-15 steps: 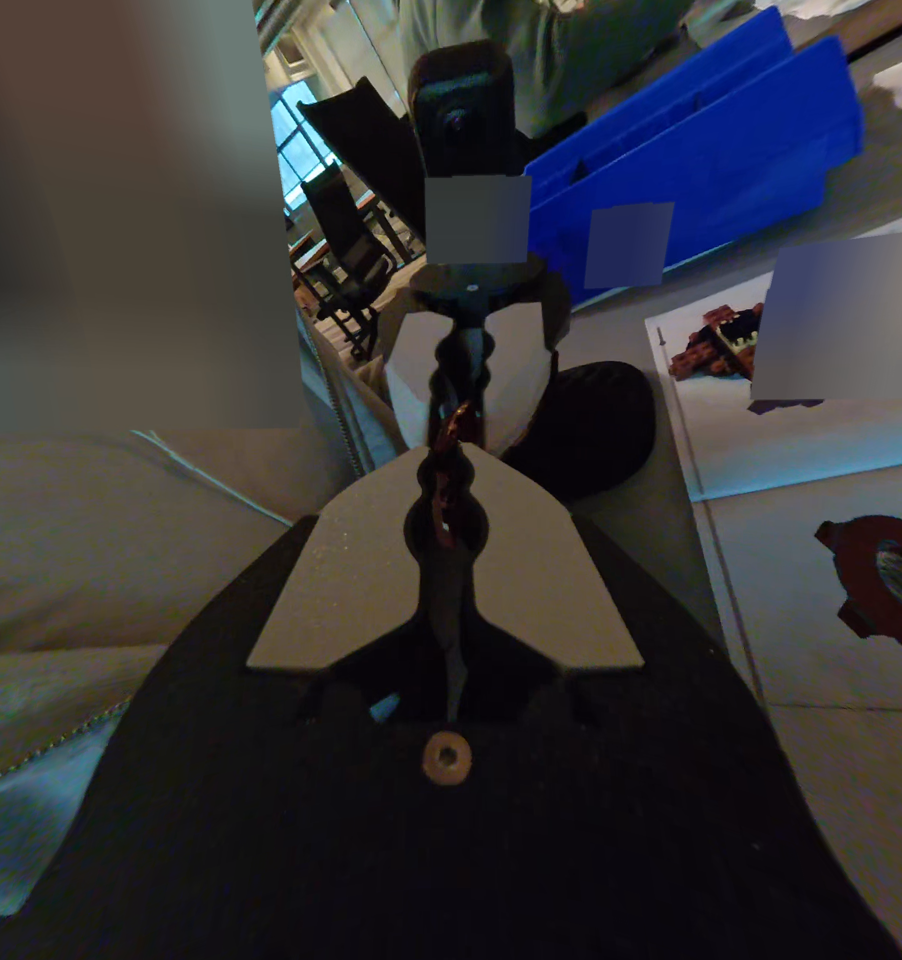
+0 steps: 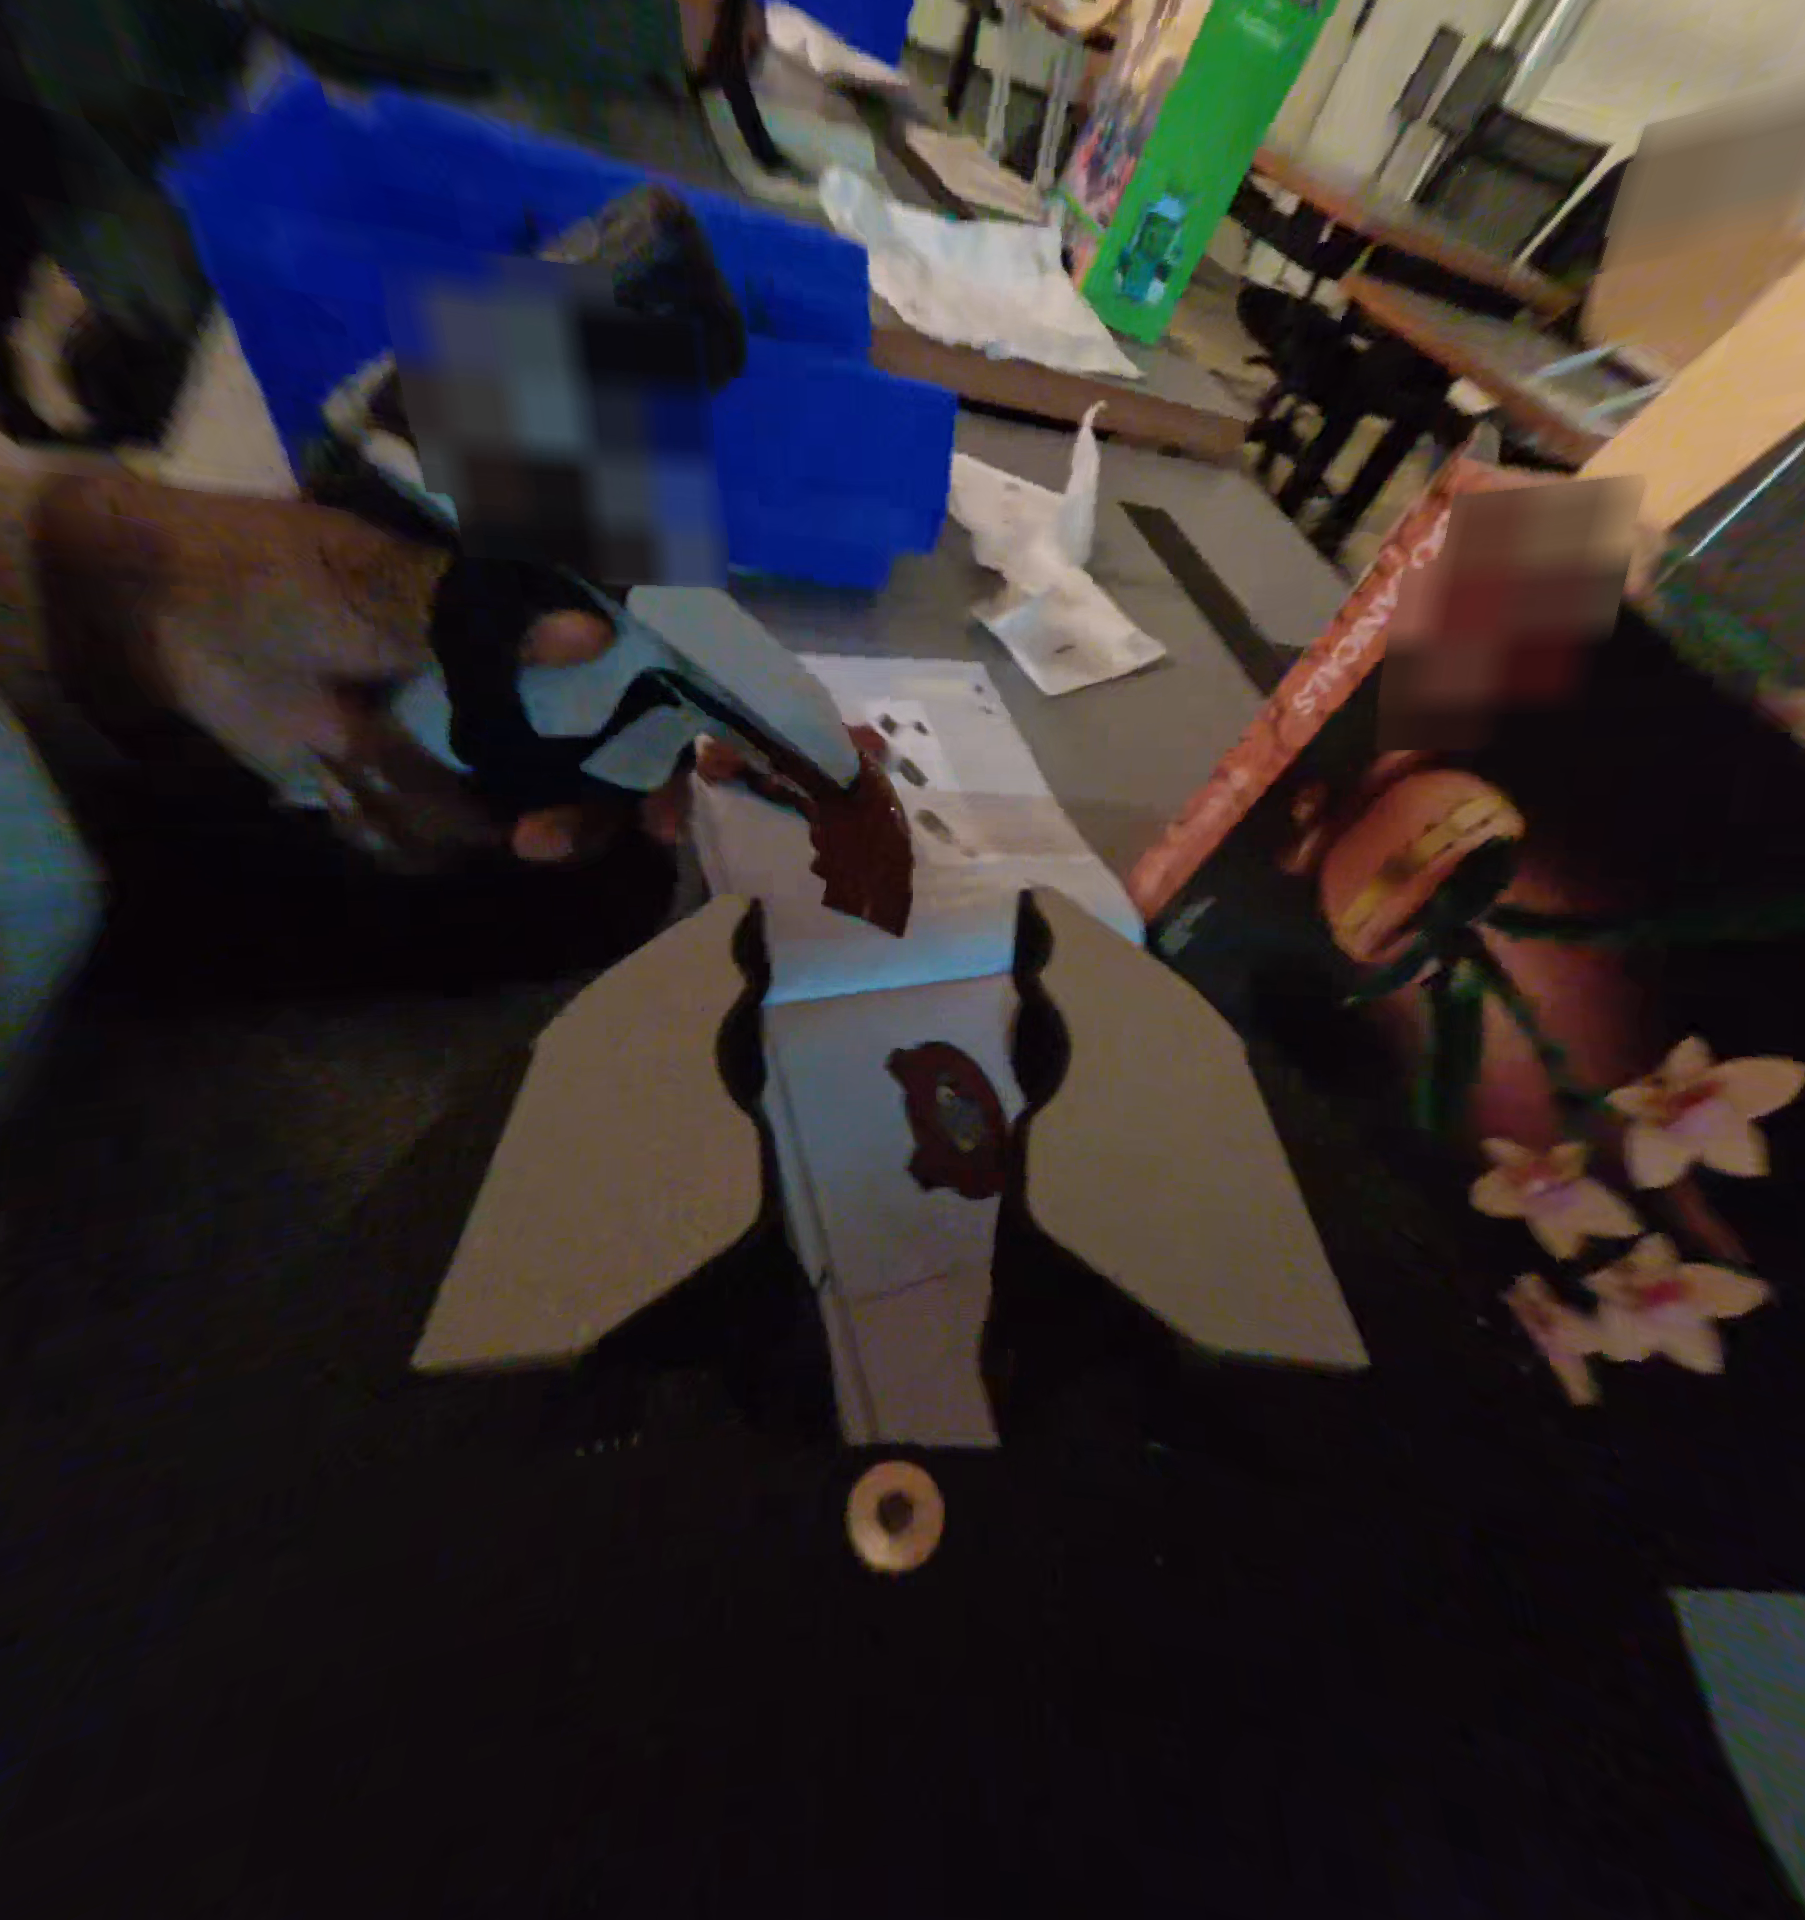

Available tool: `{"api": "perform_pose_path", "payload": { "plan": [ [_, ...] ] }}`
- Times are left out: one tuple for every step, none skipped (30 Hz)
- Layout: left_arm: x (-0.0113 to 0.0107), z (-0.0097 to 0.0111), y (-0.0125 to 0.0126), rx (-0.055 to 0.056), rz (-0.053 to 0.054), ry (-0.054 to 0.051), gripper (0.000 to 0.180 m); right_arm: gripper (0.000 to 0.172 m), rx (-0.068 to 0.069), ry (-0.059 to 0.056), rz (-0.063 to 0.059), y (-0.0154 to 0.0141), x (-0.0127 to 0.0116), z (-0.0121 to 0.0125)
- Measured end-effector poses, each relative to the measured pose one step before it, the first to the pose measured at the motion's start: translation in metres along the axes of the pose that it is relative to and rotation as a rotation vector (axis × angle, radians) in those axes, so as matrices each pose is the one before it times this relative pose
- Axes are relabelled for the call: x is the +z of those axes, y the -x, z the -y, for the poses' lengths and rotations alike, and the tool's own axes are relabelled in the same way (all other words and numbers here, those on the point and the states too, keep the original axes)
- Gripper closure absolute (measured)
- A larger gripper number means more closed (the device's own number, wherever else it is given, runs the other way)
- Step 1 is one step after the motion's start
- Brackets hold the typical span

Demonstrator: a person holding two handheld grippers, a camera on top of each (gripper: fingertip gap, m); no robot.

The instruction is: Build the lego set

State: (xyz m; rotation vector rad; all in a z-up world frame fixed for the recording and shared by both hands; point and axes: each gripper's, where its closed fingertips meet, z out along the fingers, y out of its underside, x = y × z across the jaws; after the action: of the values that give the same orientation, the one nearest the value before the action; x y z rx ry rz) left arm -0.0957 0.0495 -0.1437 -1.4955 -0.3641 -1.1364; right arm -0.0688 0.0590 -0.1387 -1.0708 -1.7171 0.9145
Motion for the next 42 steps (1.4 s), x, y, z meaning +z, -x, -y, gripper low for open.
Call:
{"api": "perform_pose_path", "payload": {
  "plan": [
    [0.00121, -0.00106, 0.00136, -0.0150, 0.0043, 0.0006, 0.171, 0.134, -0.0520, 0.0271, -0.0393, -0.00081, 0.00398, -0.00054],
    [0.00108, -0.00155, 0.00107, -0.0061, 0.0060, 0.0063, 0.170, 0.138, -0.0297, 0.0150, -0.0151, 0.00029, 0.00356, 0.00039],
    [0.00090, -0.00130, 0.00051, 0.0000, 0.0049, 0.0052, 0.171, 0.142, -0.0019, 0.0116, 0.0093, 0.00173, 0.00325, 0.00025],
    [0.00038, -0.00046, -0.00029, -0.0005, 0.0016, 0.0006, 0.170, 0.144, 0.0149, 0.0171, 0.0205, 0.00229, 0.00343, -0.00081],
    [0.00024, -0.00033, -0.00074, 0.0004, -0.0018, 0.0016, 0.171, 0.143, 0.0108, 0.0266, 0.0170, 0.00168, 0.00349, -0.00255],
    [0.00013, -0.00036, -0.00024, -0.0024, 0.0004, 0.0012, 0.171, 0.143, -0.0056, 0.0359, 0.0159, 0.00197, 0.00341, -0.00410],
    [0.00005, -0.00023, 0.00019, -0.0018, 0.0019, 0.0010, 0.171, 0.143, -0.0164, 0.0336, 0.0095, 0.00182, 0.00311, -0.00379],
    [-0.00010, -0.00029, 0.00055, -0.0020, 0.0022, 0.0013, 0.171, 0.143, -0.0218, 0.0226, -0.0033, 0.00077, 0.00231, -0.00216],
    [-0.00008, -0.00049, 0.00036, -0.0025, -0.0001, 0.0042, 0.171, 0.150, -0.0289, 0.0129, -0.0150, -0.00028, 0.00139, -0.00087],
    [-0.00003, -0.00080, 0.00030, -0.0046, -0.0012, 0.0050, 0.171, 0.154, -0.0285, 0.0130, -0.0283, -0.00236, 0.00044, -0.00096],
    [0.00006, -0.00057, 0.00028, -0.0051, -0.0021, 0.0021, 0.171, 0.154, -0.0110, 0.0192, -0.0068, 0.00005, 0.00050, -0.00151],
    [0.00026, -0.00144, 0.00104, 0.0009, 0.0024, 0.0078, 0.171, 0.154, 0.0032, 0.0219, 0.0041, 0.00063, 0.00050, -0.00199],
    [0.00011, -0.00183, 0.00016, 0.0147, -0.0040, 0.0126, 0.170, 0.155, 0.0094, 0.0140, 0.0086, 0.00043, 0.00042, -0.00242],
    [-0.00071, -0.00119, -0.00071, 0.0262, -0.0086, 0.0153, 0.164, 0.155, 0.0242, 0.0200, -0.0015, -0.00234, 0.00041, -0.00534],
    [-0.00173, 0.00068, 0.00059, 0.0374, 0.0063, 0.0104, 0.151, 0.155, 0.0433, 0.0316, -0.0118, -0.00587, 0.00092, -0.00926],
    [-0.00301, 0.00258, 0.00233, 0.0541, 0.0229, 0.0017, 0.136, 0.155, 0.0687, 0.0451, -0.0052, -0.00750, 0.00225, -0.01316],
    [-0.00392, 0.00284, 0.00279, 0.0615, 0.0312, 0.0003, 0.126, 0.155, 0.0978, 0.0598, 0.0074, -0.00843, 0.00480, -0.01616],
    [-0.00427, 0.00249, 0.00147, 0.0702, 0.0244, 0.0021, 0.122, 0.155, 0.1079, 0.0623, 0.0179, -0.00893, 0.00713, -0.01581],
    [-0.00408, 0.00181, 0.00076, 0.0741, 0.0210, 0.0042, 0.122, 0.155, 0.0977, 0.0576, 0.0217, -0.00880, 0.00823, -0.01251],
    [-0.00343, 0.00085, 0.00208, 0.0689, 0.0317, 0.0081, 0.121, 0.155, 0.0796, 0.0472, 0.0102, -0.00907, 0.00810, -0.00800],
    [-0.00283, 0.00016, 0.00292, 0.0648, 0.0356, 0.0107, 0.121, 0.155, 0.0540, 0.0415, -0.0009, -0.00812, 0.00699, -0.00426],
    [-0.00219, -0.00073, 0.00234, 0.0623, 0.0311, 0.0128, 0.121, 0.155, 0.0267, 0.0254, -0.0070, -0.00585, 0.00543, -0.00010],
    [-0.00174, -0.00148, 0.00153, 0.0574, 0.0241, 0.0133, 0.122, 0.155, 0.0134, 0.0152, -0.0074, -0.00366, 0.00466, 0.00209],
    [-0.00114, -0.00186, 0.00103, 0.0471, 0.0198, 0.0117, 0.122, 0.155, 0.0067, 0.0312, -0.0060, -0.00198, 0.00450, 0.00013],
    [-0.00083, -0.00205, 0.00045, 0.0359, 0.0143, 0.0090, 0.122, 0.154, -0.0027, 0.0323, -0.0114, -0.00146, 0.00425, -0.00056],
    [-0.00036, -0.00189, -0.00041, 0.0251, 0.0066, 0.0053, 0.123, 0.154, -0.0064, 0.0099, -0.0146, -0.00092, 0.00396, 0.00167],
    [-0.00021, -0.00171, -0.00082, 0.0139, 0.0004, 0.0020, 0.123, 0.154, -0.0031, -0.0023, -0.0046, 0.00070, 0.00385, 0.00268],
    [-0.00008, -0.00146, -0.00096, 0.0061, -0.0037, 0.0014, 0.123, 0.154, 0.0002, 0.0081, -0.0002, 0.00113, 0.00382, 0.00075],
    [-0.00022, -0.00088, -0.00077, 0.0030, -0.0058, 0.0005, 0.124, 0.154, 0.0022, 0.0117, -0.0118, -0.00108, 0.00362, -0.00019],
    [-0.00043, 0.00035, -0.00054, -0.0003, -0.0072, -0.0043, 0.124, 0.154, 0.0057, 0.0067, -0.0144, -0.00176, 0.00297, 0.00013],
    [-0.00078, 0.00125, -0.00071, -0.0035, -0.0103, -0.0076, 0.124, 0.154, 0.0091, -0.0049, -0.0018, -0.00034, 0.00165, 0.00145],
    [-0.00069, 0.00132, -0.00048, -0.0051, -0.0111, -0.0070, 0.125, 0.154, 0.0113, -0.0086, 0.0028, 0.00019, 0.00048, 0.00162],
    [-0.00066, 0.00055, -0.00027, -0.0030, -0.0102, -0.0023, 0.125, 0.153, 0.0085, 0.0006, 0.0046, 0.00082, 0.00060, 0.00022],
    [-0.00066, -0.00015, 0.00028, 0.0008, -0.0067, 0.0030, 0.125, 0.148, 0.0078, -0.0018, 0.0089, 0.00195, 0.00019, 0.00038],
    [-0.00051, -0.00066, 0.00068, 0.0032, -0.0037, 0.0053, 0.125, 0.143, 0.0064, 0.0027, 0.0159, 0.00330, -0.00142, -0.00040],
    [-0.00050, -0.00023, 0.00015, 0.0005, -0.0056, 0.0024, 0.125, 0.142, 0.0049, -0.0071, 0.0125, 0.00278, -0.00337, 0.00065],
    [-0.00044, 0.00040, -0.00067, -0.0032, -0.0098, -0.0018, 0.125, 0.140, 0.0064, -0.0225, 0.0076, 0.00179, -0.00451, 0.00208],
    [-0.00035, 0.00057, -0.00086, -0.0035, -0.0085, -0.0030, 0.125, 0.139, 0.0083, -0.0212, 0.0036, 0.00060, -0.00519, 0.00151],
    [-0.00016, 0.00025, -0.00017, -0.0001, -0.0028, -0.0009, 0.125, 0.137, 0.0068, -0.0158, -0.0024, -0.00069, -0.00589, 0.00050],
    [-0.00012, 0.00010, -0.00002, 0.0050, 0.0002, 0.0016, 0.125, 0.136, 0.0023, -0.0230, 0.0026, -0.00026, -0.00704, 0.00129],
    [-0.00001, 0.00016, -0.00018, 0.0079, 0.0006, 0.0020, 0.125, 0.137, 0.0017, -0.0412, 0.0084, 0.00065, -0.00892, 0.00354],
    [0.00006, 0.00029, 0.00001, 0.0084, 0.0025, 0.0025, 0.125, 0.140, -0.0048, -0.0740, 0.0171, 0.00223, -0.01201, 0.00780]
  ]
}}
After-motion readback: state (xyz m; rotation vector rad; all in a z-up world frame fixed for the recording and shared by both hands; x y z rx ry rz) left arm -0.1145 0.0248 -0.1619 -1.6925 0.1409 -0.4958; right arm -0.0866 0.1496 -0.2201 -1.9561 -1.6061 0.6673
